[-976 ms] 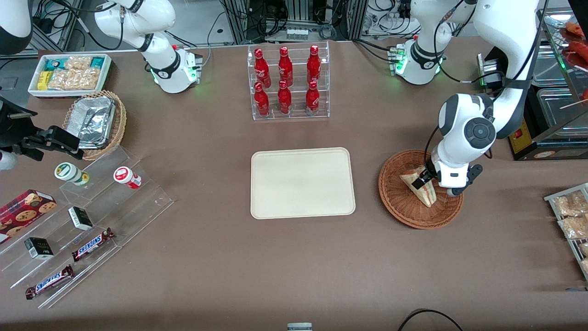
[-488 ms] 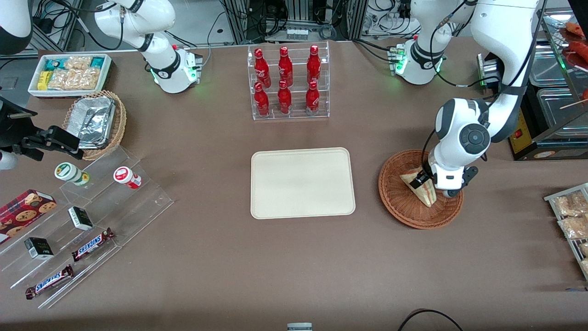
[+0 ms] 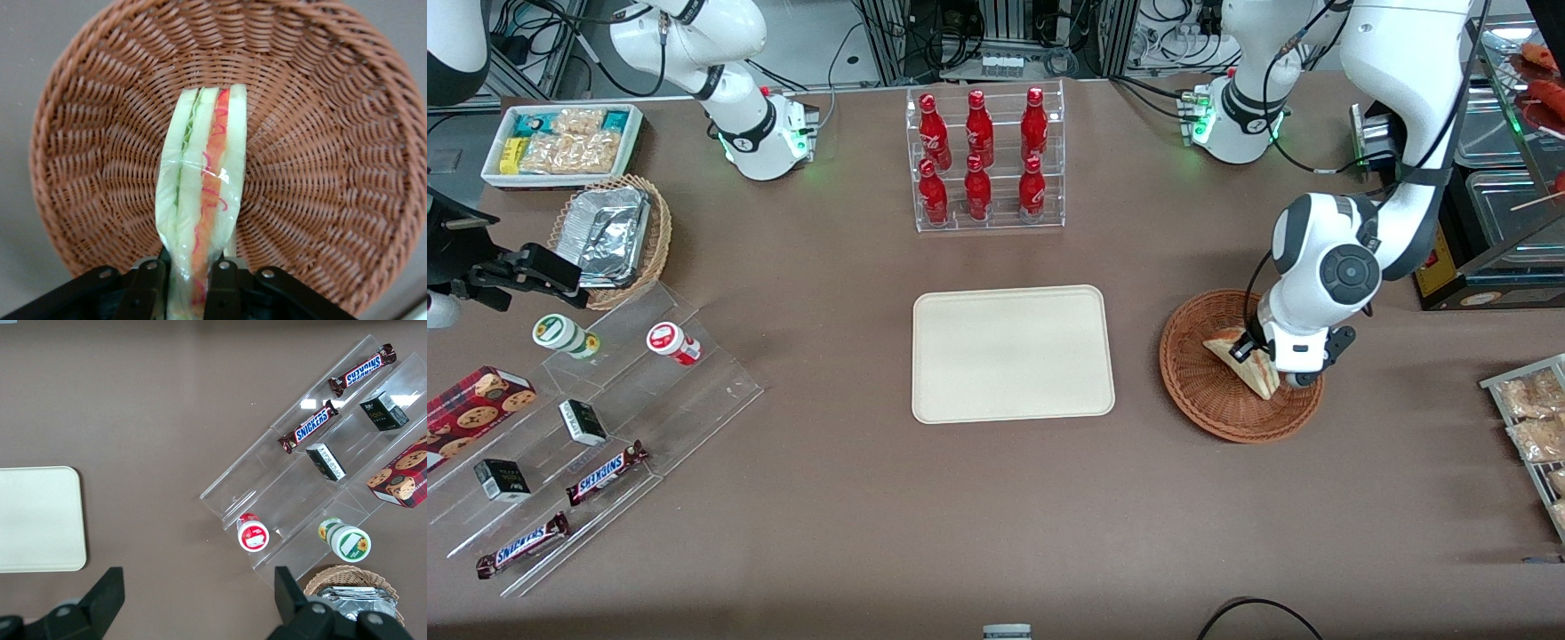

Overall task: Place sandwich from basket to tray
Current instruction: 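Lower the open left gripper around the sandwich and close it, then lift the sandwich and carry it over the cream tray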

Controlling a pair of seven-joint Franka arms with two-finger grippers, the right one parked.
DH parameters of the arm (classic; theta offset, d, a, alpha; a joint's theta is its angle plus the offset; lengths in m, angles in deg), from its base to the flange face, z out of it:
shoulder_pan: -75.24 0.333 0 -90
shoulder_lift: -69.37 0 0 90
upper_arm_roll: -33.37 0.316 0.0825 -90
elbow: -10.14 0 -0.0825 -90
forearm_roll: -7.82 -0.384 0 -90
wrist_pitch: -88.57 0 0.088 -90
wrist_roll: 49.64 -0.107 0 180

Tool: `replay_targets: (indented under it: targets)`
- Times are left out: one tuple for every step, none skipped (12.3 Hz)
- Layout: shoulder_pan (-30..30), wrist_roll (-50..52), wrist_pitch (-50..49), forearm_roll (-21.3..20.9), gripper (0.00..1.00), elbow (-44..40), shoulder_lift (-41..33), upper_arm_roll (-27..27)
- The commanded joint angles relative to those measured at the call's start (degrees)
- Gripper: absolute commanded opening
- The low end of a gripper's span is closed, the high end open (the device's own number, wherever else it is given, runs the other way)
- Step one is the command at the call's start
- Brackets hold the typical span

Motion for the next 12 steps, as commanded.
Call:
replay_targets:
  targets:
    - [-0.65,-7.61,-6.92,0.48,0.07,-5.84,0.35,0.24]
    - [-0.74,-11.56,-7.54,0.48,0.06,-6.54,0.35,0.06]
    - [-0.65,-15.42,-7.63,0.40,0.05,-7.68,0.61,-1.94]
    - [-0.65,-17.55,-7.81,0.40,0.04,-9.17,1.83,-3.00]
    - [-0.65,-18.44,-9.29,0.14,0.04,-11.97,3.50,-4.58]
    - [-0.65,-19.50,-12.61,-0.04,0.04,-16.09,5.78,-5.99]
    - [-0.65,-19.77,-17.78,-0.13,0.03,-22.74,9.19,-7.39]
    - [-0.65,-19.86,-23.75,-0.30,0.04,-30.47,13.14,-9.15]
    - [-0.74,-19.51,-27.63,-0.13,0.06,-36.55,16.75,-10.38]
    - [-1.35,-17.77,-28.02,-0.30,0.05,-38.87,18.44,-11.79]
    - [-3.88,-15.49,-27.50,-0.39,0.03,-39.42,19.24,-11.98]
    - [-5.90,-13.03,-25.32,-0.39,0.02,-40.64,20.64,-11.89]
